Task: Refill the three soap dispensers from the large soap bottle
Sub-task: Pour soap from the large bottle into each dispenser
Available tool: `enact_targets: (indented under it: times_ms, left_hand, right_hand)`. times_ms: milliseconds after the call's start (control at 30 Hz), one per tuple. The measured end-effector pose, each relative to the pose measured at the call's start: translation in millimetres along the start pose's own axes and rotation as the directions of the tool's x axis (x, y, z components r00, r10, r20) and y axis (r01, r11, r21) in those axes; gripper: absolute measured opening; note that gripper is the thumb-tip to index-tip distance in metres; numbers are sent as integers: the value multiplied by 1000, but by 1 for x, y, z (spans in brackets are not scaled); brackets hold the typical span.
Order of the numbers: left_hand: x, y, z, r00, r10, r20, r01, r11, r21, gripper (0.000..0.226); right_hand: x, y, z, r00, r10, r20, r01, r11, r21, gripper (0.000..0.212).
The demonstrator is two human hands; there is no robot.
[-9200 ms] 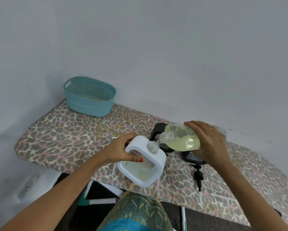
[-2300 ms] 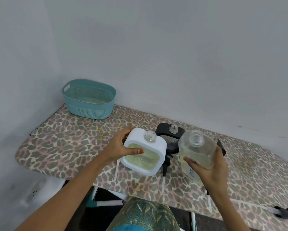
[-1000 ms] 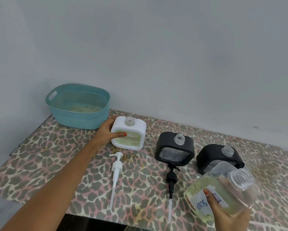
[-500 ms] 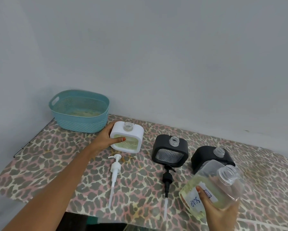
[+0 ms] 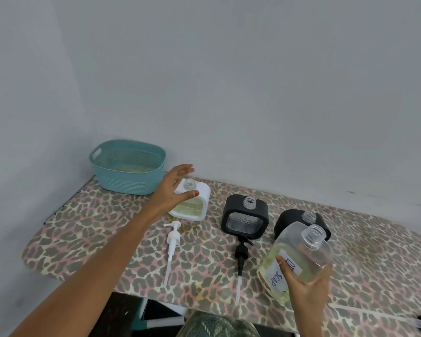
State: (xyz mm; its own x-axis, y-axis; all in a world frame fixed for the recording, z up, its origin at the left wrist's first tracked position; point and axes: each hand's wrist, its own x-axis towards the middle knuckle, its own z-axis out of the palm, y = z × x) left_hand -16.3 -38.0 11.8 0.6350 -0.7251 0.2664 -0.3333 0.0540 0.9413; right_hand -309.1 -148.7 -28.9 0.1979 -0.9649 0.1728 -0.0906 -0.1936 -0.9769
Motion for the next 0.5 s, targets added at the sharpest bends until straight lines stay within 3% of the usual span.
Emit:
enact_targets:
  times_ms: [200,333,400,500]
  left_hand:
    - [9,16,53,990,-5,143,19,995,-96,62]
    - [13,5,87,950,-84,299,76,996,37,81]
    - [15,-4,99,938,-139,317,105,987,121,91]
    - [16,-21,110,935,-181,303,154,982,111,99]
  right_hand:
    - [0,6,0,1000,25,6,-25,999,33,69]
    - [0,9,0,1000,15,22,-17,998,68,67]
    - [0,9,0,1000,14,27,-16,998,67,70]
    - [1,8,0,1000,-9,3,9,999,48,78]
